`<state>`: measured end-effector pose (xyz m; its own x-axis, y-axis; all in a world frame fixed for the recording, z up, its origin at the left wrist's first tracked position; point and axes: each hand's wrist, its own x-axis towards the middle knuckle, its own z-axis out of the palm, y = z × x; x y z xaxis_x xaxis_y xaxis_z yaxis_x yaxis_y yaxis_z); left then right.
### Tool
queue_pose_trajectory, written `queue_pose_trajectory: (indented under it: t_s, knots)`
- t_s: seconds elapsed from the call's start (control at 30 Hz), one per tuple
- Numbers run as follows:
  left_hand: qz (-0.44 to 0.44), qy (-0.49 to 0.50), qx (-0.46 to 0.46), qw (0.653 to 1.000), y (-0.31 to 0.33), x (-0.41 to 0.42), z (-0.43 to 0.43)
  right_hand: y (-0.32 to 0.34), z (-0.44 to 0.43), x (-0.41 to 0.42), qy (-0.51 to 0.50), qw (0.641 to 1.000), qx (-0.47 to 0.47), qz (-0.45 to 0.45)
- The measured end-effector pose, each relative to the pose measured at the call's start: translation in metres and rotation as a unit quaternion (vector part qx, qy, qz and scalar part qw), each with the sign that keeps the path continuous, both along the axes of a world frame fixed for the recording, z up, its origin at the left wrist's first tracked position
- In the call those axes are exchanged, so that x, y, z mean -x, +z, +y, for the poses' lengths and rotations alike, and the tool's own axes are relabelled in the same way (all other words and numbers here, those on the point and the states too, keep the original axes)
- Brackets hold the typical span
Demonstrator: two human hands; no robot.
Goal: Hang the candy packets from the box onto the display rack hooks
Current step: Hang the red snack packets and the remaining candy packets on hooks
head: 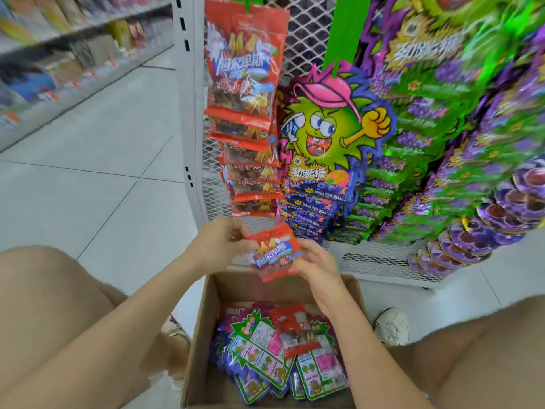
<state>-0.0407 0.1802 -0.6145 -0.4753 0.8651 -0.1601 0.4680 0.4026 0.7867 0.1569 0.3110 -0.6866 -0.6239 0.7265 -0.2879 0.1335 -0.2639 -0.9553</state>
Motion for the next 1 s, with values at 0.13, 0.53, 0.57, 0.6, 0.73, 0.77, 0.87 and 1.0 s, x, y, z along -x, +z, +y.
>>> queue_pose_trajectory:
  t_s: [0.13,0.53,0.57,0.6,0.73,0.77,0.87,1.0]
  knots:
    - [0.149,-0.074,-0.081,0.983,0.034,-0.004,-0.004,0.051,-0.01,0.006,0.046,0.986,-0.15,0.056]
    - [0.098,0.09,-0.367,0.921,0.223,0.021,0.051,0.271,0.01,0.074,-0.161,0.861,-0.464,0.128]
    - [0.086,0.101,-0.375,0.918,0.24,0.025,0.06,0.288,0.015,0.083,-0.173,0.851,-0.479,0.127]
    - [0.065,0.113,-0.383,0.915,0.254,0.029,0.069,0.303,0.02,0.092,-0.185,0.842,-0.492,0.122]
    - [-0.024,0.176,-0.377,0.909,0.289,0.039,0.089,0.345,0.046,0.129,-0.206,0.837,-0.496,0.101]
    - [-0.04,0.18,-0.382,0.906,0.291,0.041,0.092,0.354,0.05,0.137,-0.202,0.843,-0.489,0.098]
    - [-0.094,0.2,-0.398,0.89,0.292,0.048,0.101,0.371,0.055,0.152,-0.194,0.857,-0.469,0.092]
    - [-0.235,0.15,-0.382,0.881,0.293,0.062,0.1,0.374,0.054,0.164,-0.188,0.876,-0.434,0.095]
